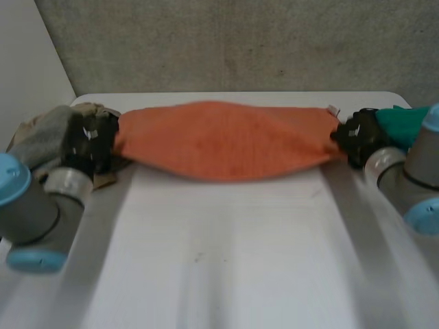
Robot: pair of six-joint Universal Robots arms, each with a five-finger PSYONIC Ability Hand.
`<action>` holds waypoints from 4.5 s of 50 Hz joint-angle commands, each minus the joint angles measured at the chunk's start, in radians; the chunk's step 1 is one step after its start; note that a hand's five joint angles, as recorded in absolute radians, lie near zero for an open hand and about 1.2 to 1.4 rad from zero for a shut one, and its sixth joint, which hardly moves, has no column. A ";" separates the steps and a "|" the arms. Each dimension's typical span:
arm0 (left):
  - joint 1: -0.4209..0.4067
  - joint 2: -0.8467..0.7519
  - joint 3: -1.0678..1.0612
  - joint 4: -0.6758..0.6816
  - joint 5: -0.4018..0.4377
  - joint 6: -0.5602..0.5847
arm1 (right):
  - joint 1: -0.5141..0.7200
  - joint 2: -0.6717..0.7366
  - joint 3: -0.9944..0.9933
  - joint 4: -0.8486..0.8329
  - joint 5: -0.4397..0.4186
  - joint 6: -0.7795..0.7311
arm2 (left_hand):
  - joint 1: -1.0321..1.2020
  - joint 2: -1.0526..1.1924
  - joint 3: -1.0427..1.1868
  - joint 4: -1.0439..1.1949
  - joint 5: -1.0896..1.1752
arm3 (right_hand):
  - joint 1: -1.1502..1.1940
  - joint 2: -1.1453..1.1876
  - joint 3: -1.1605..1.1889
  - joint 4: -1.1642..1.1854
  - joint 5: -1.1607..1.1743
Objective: Fold the laundry.
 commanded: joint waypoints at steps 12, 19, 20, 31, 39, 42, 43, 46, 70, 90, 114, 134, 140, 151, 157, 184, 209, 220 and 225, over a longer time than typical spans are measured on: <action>0.170 0.489 -0.301 -0.977 0.063 0.368 | -0.171 -0.460 0.431 0.637 0.069 -0.414 | 0.229 0.191 0.199 0.190 0.234 | 0.260 0.212 0.204 0.195 0.204; 0.200 0.404 -0.243 -0.784 0.101 0.384 | -0.167 -0.368 0.401 0.519 0.069 -0.380 | 0.229 0.191 0.199 0.190 0.234 | 0.260 0.212 0.204 0.195 0.204; 0.200 0.377 -0.232 -0.748 0.100 0.382 | -0.163 -0.343 0.387 0.495 0.071 -0.371 | 0.229 0.191 0.199 0.190 0.234 | 0.260 0.212 0.204 0.195 0.204; 0.062 0.070 -0.002 -0.348 0.017 0.287 | -0.013 -0.124 0.177 0.062 0.079 -0.274 | 0.229 0.191 0.199 0.190 0.234 | 0.260 0.212 0.204 0.195 0.204; 0.002 -0.132 0.216 -0.254 -0.096 0.272 | 0.004 0.062 -0.009 -0.127 0.085 -0.274 | 0.229 0.191 0.199 0.190 0.234 | 0.260 0.212 0.204 0.195 0.204; -0.018 -0.203 0.304 -0.239 -0.106 0.272 | 0.016 0.142 -0.102 -0.142 0.080 -0.273 | 0.229 0.191 0.199 0.190 0.234 | 0.260 0.212 0.204 0.195 0.204; -0.018 -0.218 0.326 -0.237 -0.109 0.272 | 0.021 0.187 -0.153 -0.142 0.082 -0.274 | 0.229 0.191 0.199 0.190 0.234 | 0.260 0.212 0.204 0.195 0.204; -0.021 -0.281 0.400 -0.236 -0.126 0.275 | 0.022 0.250 -0.223 -0.141 0.086 -0.274 | 0.229 0.191 0.199 0.190 0.234 | 0.260 0.212 0.204 0.195 0.204; -0.110 -0.179 0.438 -0.251 -0.150 0.112 | -0.011 0.025 -0.224 -0.101 0.051 0.180 | -0.992 -1.030 -1.023 -1.032 -0.987 | -0.962 -1.010 -1.018 -1.027 -1.018; -0.097 0.125 0.116 -0.242 -0.032 -0.027 | -0.163 -0.188 0.163 0.295 0.013 0.201 | -0.992 -1.030 -1.023 -1.032 -0.987 | -0.558 -0.606 -0.615 -0.623 -0.615; -0.103 0.115 0.087 -0.233 -0.020 -0.067 | -0.232 -0.030 0.267 -0.085 -0.032 0.161 | -0.992 -1.030 -1.023 -1.032 -0.987 | 0.260 0.212 0.204 0.195 0.204; -0.097 0.199 0.042 -0.228 -0.020 -0.067 | -0.483 -0.199 0.295 -0.093 0.046 -0.010 | -0.992 -1.030 -1.023 -1.032 -0.987 | 0.260 0.212 0.204 0.195 0.204; -0.093 0.213 0.030 -0.228 -0.021 -0.067 | -0.464 -0.199 0.253 -0.102 0.102 -0.121 | -0.992 -1.030 -1.023 -1.032 -0.987 | 0.260 0.212 0.204 0.195 0.204; -0.077 0.245 0.026 -0.230 -0.026 -0.069 | 0.080 -0.202 0.200 -0.328 0.028 -0.144 | -0.992 -1.030 -1.023 -1.032 -0.987 | 0.260 0.212 0.204 0.195 0.204; -0.078 0.253 0.015 -0.228 -0.024 -0.069 | 0.353 -0.083 0.152 -0.403 -0.131 -0.193 | -0.992 -1.030 -1.023 -1.032 -0.987 | 0.260 0.212 0.204 0.195 0.204; -0.242 0.075 0.171 -0.177 -0.023 -0.087 | 0.461 -0.148 0.143 -0.164 0.099 0.298 | -0.992 -1.030 -1.023 -1.032 -0.987 | -0.962 -1.010 -1.018 -1.027 -1.018; -0.411 -0.358 0.461 -0.375 -0.176 -0.098 | 0.188 -0.157 0.419 -0.110 0.171 0.284 | -0.954 -0.992 -0.984 -0.993 -0.948 | -0.359 -0.407 -0.415 -0.424 -0.416; -0.414 -0.174 0.351 -0.450 -0.317 -0.078 | 0.205 -0.168 0.382 -0.159 0.191 0.135 | -0.942 -0.980 -0.972 -0.981 -0.937 | 0.260 0.212 0.203 0.195 0.203; -0.406 -0.089 0.306 -0.458 -0.322 -0.078 | 0.229 -0.167 0.315 -0.151 0.192 0.066 | -0.945 -0.983 -0.975 -0.984 -0.940 | 0.260 0.212 0.204 0.195 0.204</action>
